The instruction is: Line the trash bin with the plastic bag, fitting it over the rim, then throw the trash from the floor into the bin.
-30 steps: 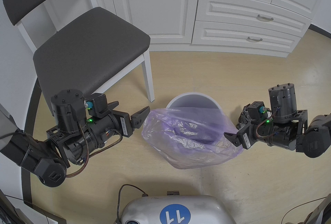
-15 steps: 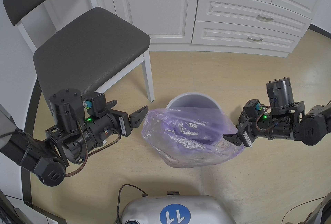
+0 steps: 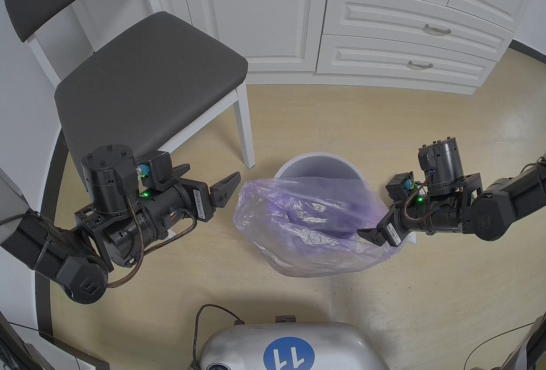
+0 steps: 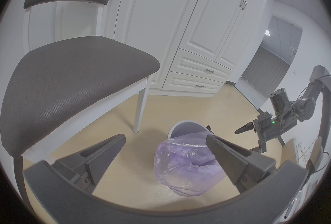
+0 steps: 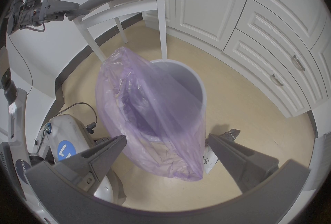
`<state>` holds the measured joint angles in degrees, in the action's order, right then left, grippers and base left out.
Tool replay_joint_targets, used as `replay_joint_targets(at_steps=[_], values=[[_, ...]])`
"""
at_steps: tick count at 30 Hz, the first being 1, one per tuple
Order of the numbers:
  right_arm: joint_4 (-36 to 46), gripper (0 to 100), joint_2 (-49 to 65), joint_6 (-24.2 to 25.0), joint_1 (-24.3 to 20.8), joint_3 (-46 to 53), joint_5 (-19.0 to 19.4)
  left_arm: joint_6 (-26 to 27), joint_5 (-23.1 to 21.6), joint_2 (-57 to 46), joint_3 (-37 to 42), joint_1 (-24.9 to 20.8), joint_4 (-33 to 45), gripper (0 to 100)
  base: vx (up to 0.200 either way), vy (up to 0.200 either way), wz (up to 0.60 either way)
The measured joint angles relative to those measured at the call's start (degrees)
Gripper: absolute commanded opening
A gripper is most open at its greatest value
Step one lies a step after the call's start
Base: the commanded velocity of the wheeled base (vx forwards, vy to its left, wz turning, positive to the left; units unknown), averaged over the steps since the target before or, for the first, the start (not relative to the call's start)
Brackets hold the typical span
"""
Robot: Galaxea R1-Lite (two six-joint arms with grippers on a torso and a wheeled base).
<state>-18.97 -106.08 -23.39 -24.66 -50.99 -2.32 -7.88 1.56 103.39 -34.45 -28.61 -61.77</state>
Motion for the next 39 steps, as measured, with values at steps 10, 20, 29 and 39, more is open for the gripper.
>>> replay_joint_targets(at_steps=[10,20,29,39], values=[[-4.9,100,-9.2,0.4,0.6,-4.3,1.3,0.0,0.0,0.5,-0.2,0.6,0.0,100,0.0,0.0,0.0],[-9.6,0,-16.9,2.5,0.7,-10.3,1.5,0.1,0.0,1.2,-0.4,1.3,0.0,100,0.0,0.0,0.0],[-13.2,0,-19.3,10.2,0.5,-17.2,-1.2,0.1,-0.1,1.5,-0.6,1.9,-0.1,100,0.0,0.0,0.0],[-15.6,0,-27.2,21.5,-0.8,-32.9,-11.8,0.1,0.0,2.3,-0.7,1.9,-1.4,100,0.0,0.0,0.0]])
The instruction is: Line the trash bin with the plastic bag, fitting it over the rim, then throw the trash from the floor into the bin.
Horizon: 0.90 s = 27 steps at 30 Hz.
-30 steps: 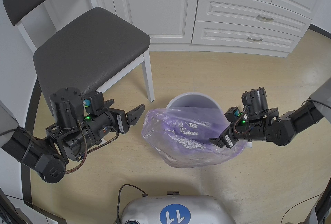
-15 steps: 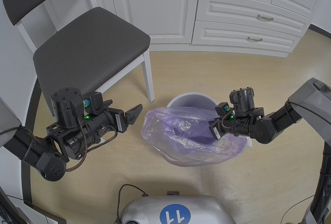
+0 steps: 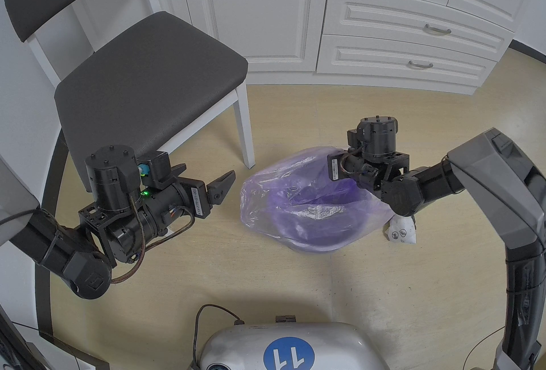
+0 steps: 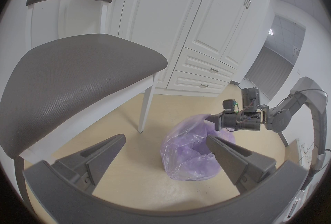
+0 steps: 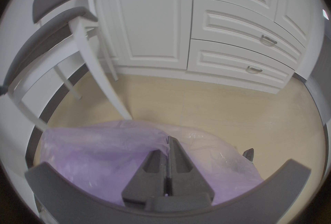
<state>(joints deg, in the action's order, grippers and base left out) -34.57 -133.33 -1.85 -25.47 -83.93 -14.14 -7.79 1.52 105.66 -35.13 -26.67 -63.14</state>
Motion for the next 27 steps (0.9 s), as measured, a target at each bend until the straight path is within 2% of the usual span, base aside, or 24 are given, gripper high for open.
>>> replay_joint_targets(at_steps=[5,12,13,21,27], values=[[-2.9,0,-5.7,2.9,-0.4,-7.2,-3.4,0.0,0.0,0.8,-0.1,0.0,-0.6,100,0.0,0.0,0.0],[-5.3,0,-11.0,5.3,-0.5,-15.2,-4.5,0.0,0.1,1.4,-0.4,0.1,-0.7,100,0.0,0.0,0.0],[-5.4,100,-11.5,5.5,-0.5,-16.1,-4.8,0.0,0.1,1.4,-0.4,0.1,-0.7,100,0.0,0.0,0.0],[-5.5,100,-13.6,6.2,-0.3,-20.3,-6.7,0.0,0.1,1.6,-0.4,0.1,-0.7,100,0.0,0.0,0.0],[-2.7,100,-11.0,5.9,-0.4,-15.0,-5.4,0.0,0.1,1.6,-0.4,0.2,-0.8,100,0.0,0.0,0.0]])
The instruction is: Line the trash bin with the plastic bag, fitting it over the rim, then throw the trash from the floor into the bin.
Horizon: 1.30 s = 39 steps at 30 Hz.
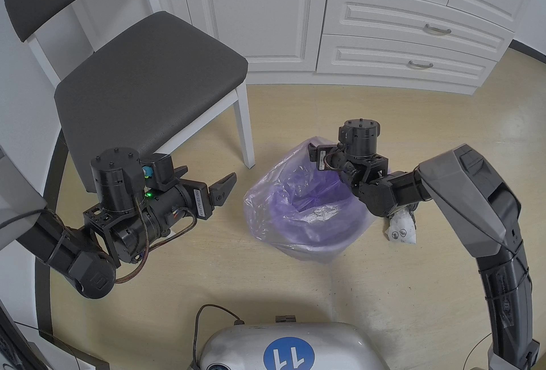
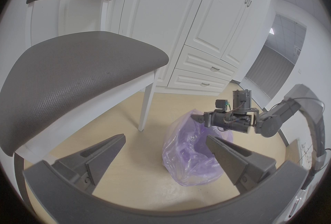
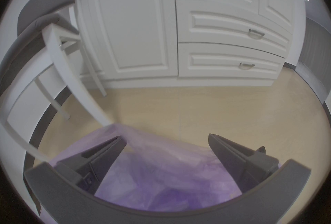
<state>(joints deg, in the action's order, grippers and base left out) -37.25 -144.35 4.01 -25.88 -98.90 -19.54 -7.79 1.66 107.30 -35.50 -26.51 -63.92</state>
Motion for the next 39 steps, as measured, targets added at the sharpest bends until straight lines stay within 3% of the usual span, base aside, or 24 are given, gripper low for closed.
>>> replay_joint_targets(at_steps=[10,19,24,30,39], values=[[9.5,100,17.8,-1.7,0.2,17.0,5.3,0.0,0.0,0.0,0.1,-0.2,0.0,100,0.0,0.0,0.0],[10.8,100,27.7,-2.9,-2.5,31.8,5.8,0.1,0.0,-0.1,0.4,-0.4,0.0,100,0.0,0.0,0.0],[8.3,100,27.4,-0.5,-6.2,36.9,4.7,0.1,0.0,-0.1,0.5,-0.5,0.0,100,0.0,0.0,0.0],[5.4,100,20.7,3.2,-9.5,36.3,2.8,0.1,0.2,-0.3,0.7,-0.5,-0.6,100,0.0,0.0,0.0],[4.5,100,18.6,3.2,-13.3,46.7,2.1,0.1,0.3,-0.1,0.8,-0.5,-1.1,100,0.0,0.0,0.0]])
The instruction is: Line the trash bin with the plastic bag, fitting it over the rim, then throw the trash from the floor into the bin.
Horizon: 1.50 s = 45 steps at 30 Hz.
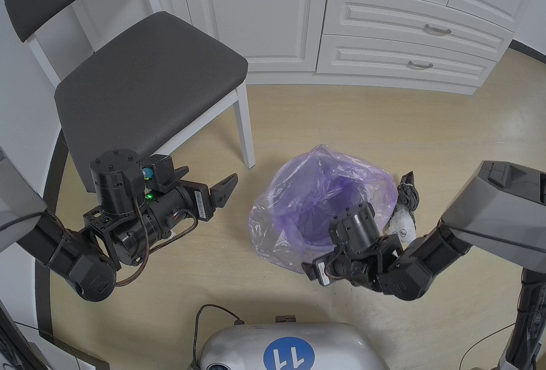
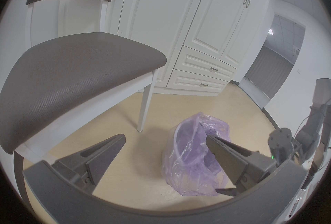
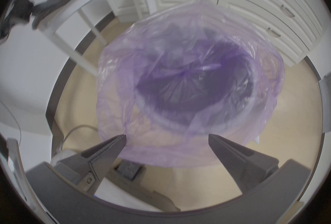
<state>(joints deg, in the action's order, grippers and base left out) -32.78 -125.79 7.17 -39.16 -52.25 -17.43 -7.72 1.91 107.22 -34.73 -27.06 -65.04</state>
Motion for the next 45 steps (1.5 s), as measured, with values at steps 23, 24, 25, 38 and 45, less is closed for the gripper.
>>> replay_joint_targets(at_steps=[23,24,25,38,45], values=[[-9.1,100,13.4,4.1,3.2,9.6,2.1,2.8,2.4,11.6,-5.9,-8.5,-1.8,100,0.0,0.0,0.0],[-9.1,100,13.7,3.9,4.4,9.6,2.5,3.9,2.5,12.0,-7.1,-9.0,0.3,100,0.0,0.0,0.0],[-9.0,100,13.9,3.5,5.5,9.6,2.9,5.0,2.5,12.5,-8.8,-9.5,2.9,100,0.0,0.0,0.0],[-9.3,100,10.4,-2.2,18.2,5.5,4.3,14.2,14.4,21.2,-30.3,-15.0,26.0,100,0.0,0.0,0.0],[-11.7,100,6.1,-2.4,21.4,2.1,4.3,15.5,16.8,26.2,-37.9,-14.4,28.7,100,0.0,0.0,0.0]])
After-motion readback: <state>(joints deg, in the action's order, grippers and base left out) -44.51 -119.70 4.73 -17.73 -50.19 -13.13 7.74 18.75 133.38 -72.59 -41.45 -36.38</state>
